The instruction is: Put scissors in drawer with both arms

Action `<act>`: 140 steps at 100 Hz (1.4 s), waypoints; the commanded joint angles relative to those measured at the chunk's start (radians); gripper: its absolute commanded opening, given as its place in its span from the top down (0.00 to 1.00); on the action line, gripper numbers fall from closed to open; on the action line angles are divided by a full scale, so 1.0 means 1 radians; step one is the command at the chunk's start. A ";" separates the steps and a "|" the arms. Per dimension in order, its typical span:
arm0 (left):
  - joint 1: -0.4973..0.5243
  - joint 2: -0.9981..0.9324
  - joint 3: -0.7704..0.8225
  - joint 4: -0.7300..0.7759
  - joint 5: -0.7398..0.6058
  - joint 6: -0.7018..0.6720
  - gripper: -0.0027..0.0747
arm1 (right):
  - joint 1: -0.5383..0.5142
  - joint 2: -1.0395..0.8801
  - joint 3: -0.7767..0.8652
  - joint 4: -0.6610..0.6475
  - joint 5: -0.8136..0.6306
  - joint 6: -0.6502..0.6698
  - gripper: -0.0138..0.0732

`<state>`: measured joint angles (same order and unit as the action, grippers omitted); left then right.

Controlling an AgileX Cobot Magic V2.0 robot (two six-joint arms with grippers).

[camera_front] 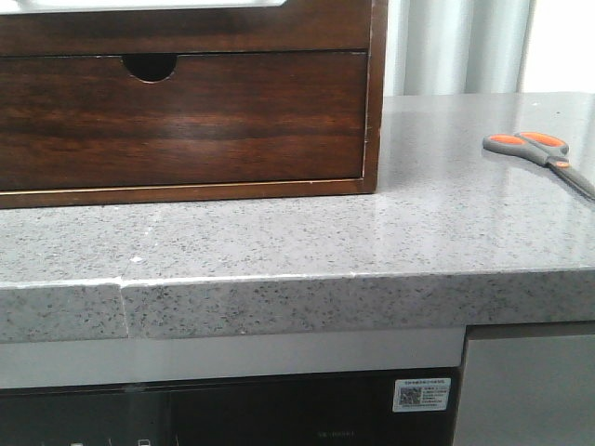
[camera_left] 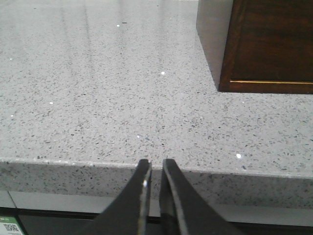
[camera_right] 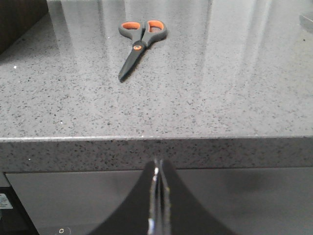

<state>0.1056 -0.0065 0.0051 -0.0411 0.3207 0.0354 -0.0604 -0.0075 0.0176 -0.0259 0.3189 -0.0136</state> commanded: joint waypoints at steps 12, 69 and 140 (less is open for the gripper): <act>-0.003 -0.033 0.015 -0.012 -0.059 -0.005 0.96 | -0.006 -0.024 0.012 0.000 -0.022 -0.007 0.96; -0.001 -0.033 0.015 0.041 -0.117 -0.005 0.96 | -0.006 -0.024 0.012 0.000 -0.025 -0.007 0.96; 0.001 -0.033 0.015 0.063 -0.188 -0.005 0.96 | -0.006 -0.024 0.012 0.000 -0.163 -0.007 0.96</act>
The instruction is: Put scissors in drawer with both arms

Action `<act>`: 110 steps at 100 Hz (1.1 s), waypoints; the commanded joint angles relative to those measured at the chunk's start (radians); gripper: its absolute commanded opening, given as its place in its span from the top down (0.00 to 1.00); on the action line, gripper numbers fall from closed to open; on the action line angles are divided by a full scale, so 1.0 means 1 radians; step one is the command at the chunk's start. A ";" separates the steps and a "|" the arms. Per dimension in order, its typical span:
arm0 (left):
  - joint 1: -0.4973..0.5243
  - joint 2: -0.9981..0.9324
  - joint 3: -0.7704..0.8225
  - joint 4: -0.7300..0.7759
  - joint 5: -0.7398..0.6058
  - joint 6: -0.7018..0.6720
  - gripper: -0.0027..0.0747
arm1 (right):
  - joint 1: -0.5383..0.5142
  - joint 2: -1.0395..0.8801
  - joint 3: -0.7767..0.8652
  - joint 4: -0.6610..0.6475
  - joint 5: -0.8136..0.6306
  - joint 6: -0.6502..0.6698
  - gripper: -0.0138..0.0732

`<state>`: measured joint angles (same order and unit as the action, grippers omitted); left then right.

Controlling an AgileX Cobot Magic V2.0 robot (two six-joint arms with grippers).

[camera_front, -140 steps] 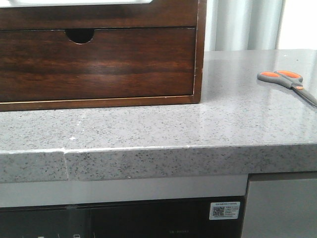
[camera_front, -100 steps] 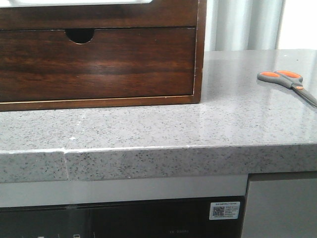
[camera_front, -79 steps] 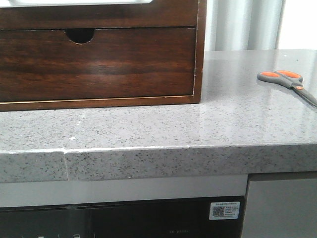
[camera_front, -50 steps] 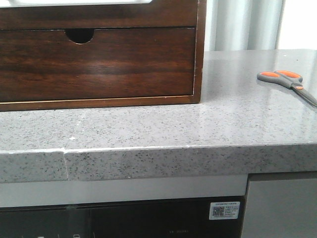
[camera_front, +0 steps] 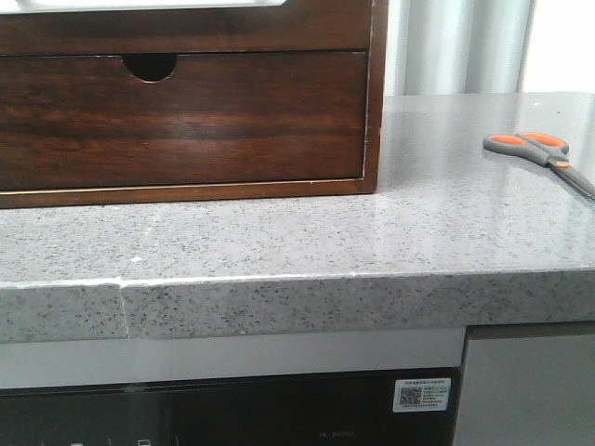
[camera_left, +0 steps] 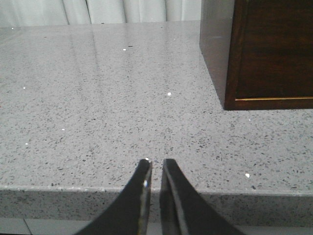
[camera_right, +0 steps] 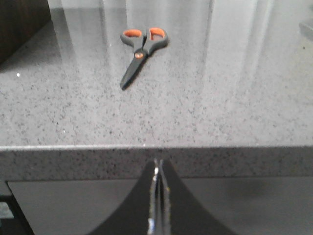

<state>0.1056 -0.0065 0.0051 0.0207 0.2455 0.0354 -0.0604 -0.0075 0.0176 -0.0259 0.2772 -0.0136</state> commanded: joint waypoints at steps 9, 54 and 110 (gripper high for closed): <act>0.001 -0.033 0.015 0.002 -0.133 -0.005 0.96 | -0.006 -0.024 0.012 0.000 -0.172 -0.007 0.96; 0.001 -0.033 0.015 0.002 -0.133 -0.005 0.96 | -0.006 -0.024 0.012 0.000 -0.215 -0.007 0.96; 0.001 -0.033 0.015 -0.001 -0.126 -0.005 0.96 | -0.006 -0.024 0.012 0.000 -0.239 -0.007 0.96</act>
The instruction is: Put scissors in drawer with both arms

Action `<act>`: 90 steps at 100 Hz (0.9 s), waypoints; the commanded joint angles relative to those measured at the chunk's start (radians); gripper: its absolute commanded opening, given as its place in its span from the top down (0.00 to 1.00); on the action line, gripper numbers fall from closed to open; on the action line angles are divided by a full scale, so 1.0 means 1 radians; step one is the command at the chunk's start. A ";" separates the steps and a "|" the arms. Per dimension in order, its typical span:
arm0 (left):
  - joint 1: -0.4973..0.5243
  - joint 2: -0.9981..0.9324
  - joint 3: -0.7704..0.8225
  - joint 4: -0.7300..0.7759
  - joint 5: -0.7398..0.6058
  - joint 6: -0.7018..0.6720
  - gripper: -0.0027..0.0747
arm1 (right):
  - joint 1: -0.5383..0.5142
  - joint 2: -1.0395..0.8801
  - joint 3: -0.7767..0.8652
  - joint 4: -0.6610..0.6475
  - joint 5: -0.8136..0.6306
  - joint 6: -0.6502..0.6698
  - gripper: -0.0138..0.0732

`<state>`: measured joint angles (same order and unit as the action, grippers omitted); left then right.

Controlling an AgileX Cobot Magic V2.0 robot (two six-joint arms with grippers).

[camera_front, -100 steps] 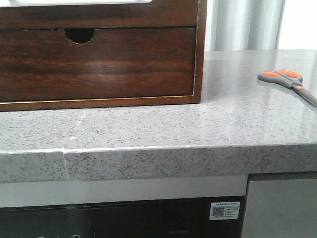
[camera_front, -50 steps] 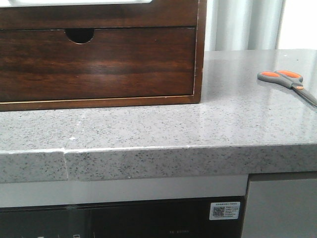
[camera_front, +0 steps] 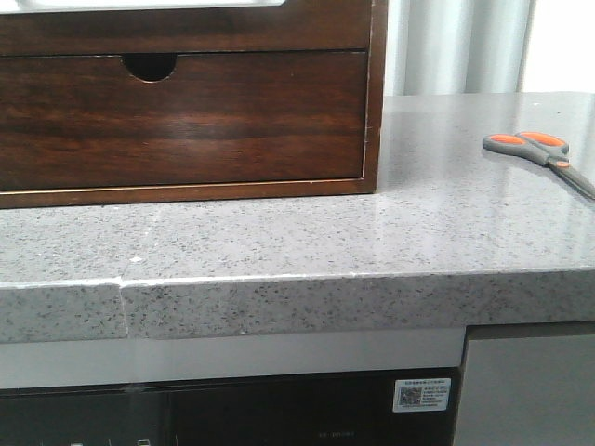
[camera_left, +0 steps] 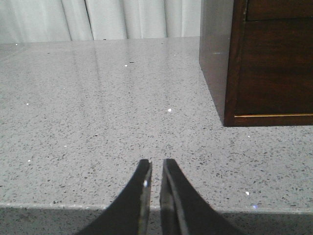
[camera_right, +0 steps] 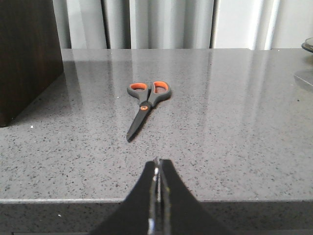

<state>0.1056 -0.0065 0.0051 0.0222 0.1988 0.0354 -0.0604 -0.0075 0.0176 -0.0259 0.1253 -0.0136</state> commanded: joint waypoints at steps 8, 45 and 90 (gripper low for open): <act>0.001 -0.033 0.015 -0.022 -0.079 -0.005 0.96 | -0.006 -0.024 0.012 0.000 -0.087 -0.007 0.96; 0.001 -0.033 -0.008 -0.166 -0.232 -0.005 0.96 | -0.005 -0.024 -0.049 0.215 -0.044 -0.005 0.96; 0.001 0.064 -0.265 -0.118 -0.070 -0.005 0.96 | -0.005 0.205 -0.356 0.215 0.201 -0.087 0.96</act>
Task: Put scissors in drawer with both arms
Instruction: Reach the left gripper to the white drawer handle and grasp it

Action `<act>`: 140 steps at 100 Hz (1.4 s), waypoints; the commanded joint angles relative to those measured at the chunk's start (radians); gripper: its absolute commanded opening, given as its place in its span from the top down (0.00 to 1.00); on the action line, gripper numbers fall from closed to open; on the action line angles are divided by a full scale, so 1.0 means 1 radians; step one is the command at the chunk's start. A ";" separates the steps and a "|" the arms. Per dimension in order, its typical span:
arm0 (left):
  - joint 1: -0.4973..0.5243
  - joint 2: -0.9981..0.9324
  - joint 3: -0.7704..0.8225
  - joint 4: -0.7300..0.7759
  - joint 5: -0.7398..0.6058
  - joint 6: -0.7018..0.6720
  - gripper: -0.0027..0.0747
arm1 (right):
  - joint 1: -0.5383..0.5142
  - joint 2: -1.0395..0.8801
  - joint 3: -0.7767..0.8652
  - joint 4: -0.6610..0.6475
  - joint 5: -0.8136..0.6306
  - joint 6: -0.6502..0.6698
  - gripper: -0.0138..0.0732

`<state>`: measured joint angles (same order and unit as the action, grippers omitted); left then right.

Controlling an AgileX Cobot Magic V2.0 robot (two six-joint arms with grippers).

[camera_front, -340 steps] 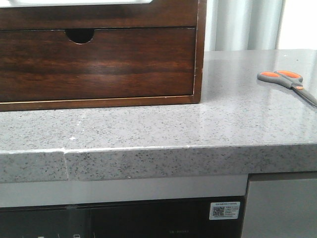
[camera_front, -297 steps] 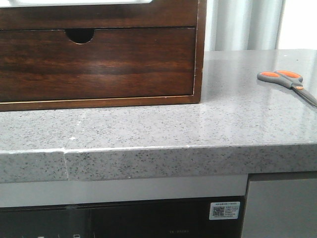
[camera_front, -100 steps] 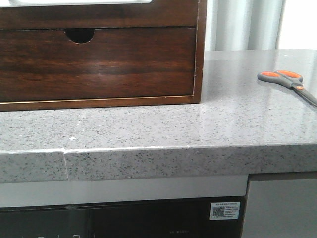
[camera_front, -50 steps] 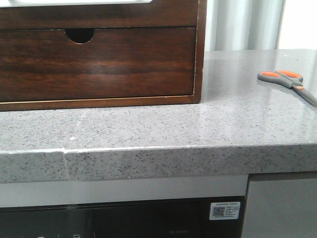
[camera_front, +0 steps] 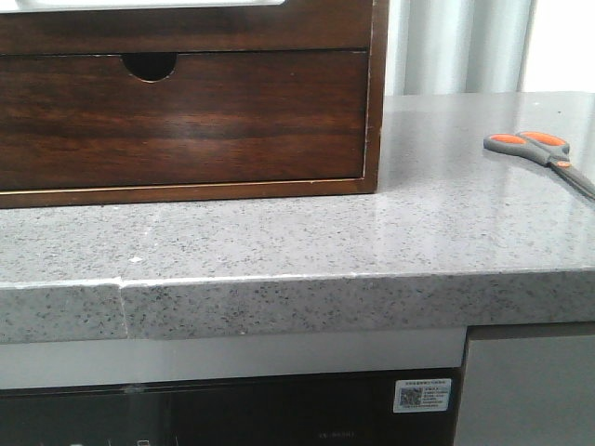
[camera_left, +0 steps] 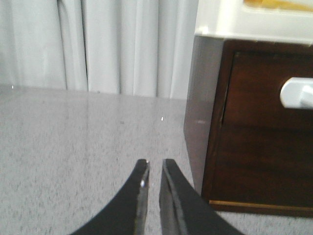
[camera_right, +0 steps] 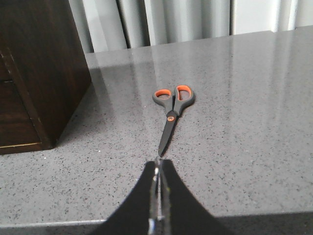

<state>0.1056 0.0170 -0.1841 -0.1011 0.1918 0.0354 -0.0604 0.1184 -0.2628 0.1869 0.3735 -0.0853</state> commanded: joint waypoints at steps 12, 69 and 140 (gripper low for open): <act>0.001 0.084 -0.123 0.050 -0.063 -0.005 0.96 | -0.005 0.194 -0.148 0.002 0.018 -0.015 0.96; 0.001 0.270 -0.146 0.049 -0.312 -0.006 0.57 | -0.005 0.445 -0.202 0.004 -0.010 -0.015 0.96; -0.300 0.751 -0.215 0.866 -0.769 -0.004 0.57 | -0.005 0.458 -0.183 0.004 0.011 -0.015 0.96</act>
<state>-0.1552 0.7144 -0.3375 0.7125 -0.4479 0.0354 -0.0604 0.5659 -0.4291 0.1869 0.4470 -0.0914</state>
